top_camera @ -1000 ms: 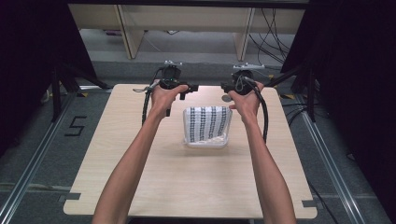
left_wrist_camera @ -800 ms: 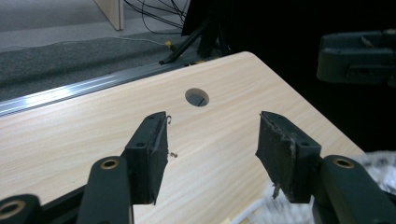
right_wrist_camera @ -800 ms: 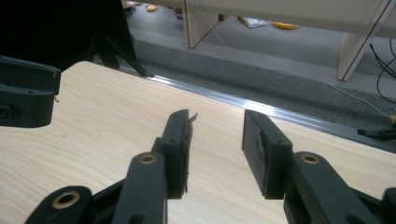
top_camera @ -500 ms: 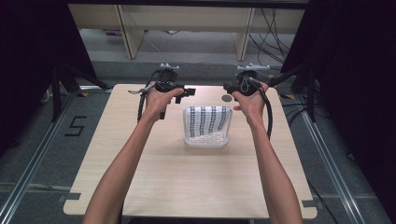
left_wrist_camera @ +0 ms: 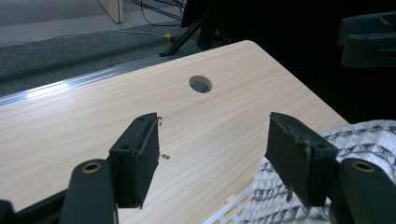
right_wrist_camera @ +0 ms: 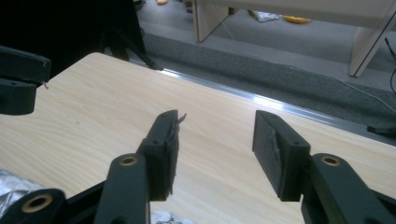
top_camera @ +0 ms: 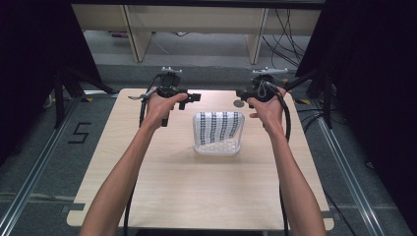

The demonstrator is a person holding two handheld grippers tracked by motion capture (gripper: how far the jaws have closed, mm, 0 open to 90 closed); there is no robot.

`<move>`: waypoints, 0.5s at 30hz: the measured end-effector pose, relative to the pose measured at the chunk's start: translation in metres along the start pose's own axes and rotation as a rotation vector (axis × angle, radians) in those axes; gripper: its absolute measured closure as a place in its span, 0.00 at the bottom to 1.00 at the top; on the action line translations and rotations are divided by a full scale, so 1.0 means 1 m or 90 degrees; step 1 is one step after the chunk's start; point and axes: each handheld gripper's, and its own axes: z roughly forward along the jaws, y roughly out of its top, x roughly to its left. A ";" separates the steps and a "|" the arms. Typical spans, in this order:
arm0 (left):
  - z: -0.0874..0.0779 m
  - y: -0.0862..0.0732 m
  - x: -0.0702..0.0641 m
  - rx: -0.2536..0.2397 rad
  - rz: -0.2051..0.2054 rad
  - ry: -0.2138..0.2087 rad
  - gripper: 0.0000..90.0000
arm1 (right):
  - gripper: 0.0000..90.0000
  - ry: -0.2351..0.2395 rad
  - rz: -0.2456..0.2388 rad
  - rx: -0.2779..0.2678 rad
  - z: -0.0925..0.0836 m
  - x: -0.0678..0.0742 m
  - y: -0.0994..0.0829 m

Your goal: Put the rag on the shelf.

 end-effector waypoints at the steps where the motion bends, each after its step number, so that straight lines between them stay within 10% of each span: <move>1: -0.003 -0.001 0.002 -0.005 -0.005 -0.003 0.38 | 0.56 -0.001 -0.006 -0.001 -0.001 0.000 0.000; 15: -0.016 -0.009 0.000 -0.016 0.000 -0.005 0.35 | 0.49 0.029 0.013 -0.012 -0.013 -0.007 -0.010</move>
